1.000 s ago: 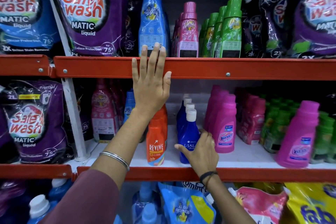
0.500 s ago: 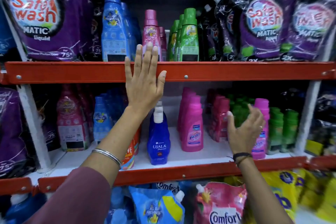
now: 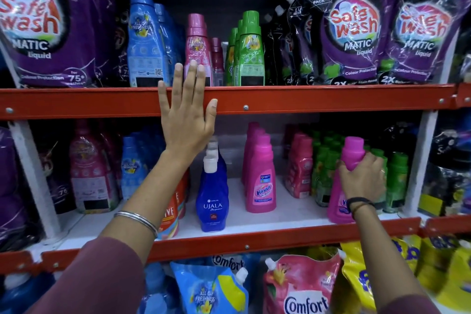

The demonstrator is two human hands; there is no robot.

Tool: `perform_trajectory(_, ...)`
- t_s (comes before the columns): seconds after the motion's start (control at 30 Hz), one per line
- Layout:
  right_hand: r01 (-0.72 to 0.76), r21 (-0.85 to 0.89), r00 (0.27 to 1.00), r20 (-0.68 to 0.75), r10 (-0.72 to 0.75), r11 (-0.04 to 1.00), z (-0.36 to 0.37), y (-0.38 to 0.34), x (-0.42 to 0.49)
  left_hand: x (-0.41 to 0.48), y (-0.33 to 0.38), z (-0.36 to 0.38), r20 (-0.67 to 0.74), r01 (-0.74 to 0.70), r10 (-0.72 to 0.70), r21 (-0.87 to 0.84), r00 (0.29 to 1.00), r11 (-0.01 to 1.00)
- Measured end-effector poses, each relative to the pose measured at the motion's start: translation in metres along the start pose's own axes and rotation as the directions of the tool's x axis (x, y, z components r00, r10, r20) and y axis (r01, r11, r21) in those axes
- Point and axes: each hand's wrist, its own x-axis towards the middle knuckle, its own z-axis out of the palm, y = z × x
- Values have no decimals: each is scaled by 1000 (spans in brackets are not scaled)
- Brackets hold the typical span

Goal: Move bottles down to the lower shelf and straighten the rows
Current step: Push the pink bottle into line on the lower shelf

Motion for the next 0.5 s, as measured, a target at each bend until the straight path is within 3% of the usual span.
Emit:
perform_trajectory(0.33, 130, 65, 990, 40, -132, 989, -13, -50, -24, 0, 0, 1, -8, -2, 2, 9, 1000, 1000)
perform_trajectory(0.5, 117, 117, 980, 145, -133, 986, -11, -88, -47, 0, -1, 0, -6, -8, 8, 3, 1000, 1000)
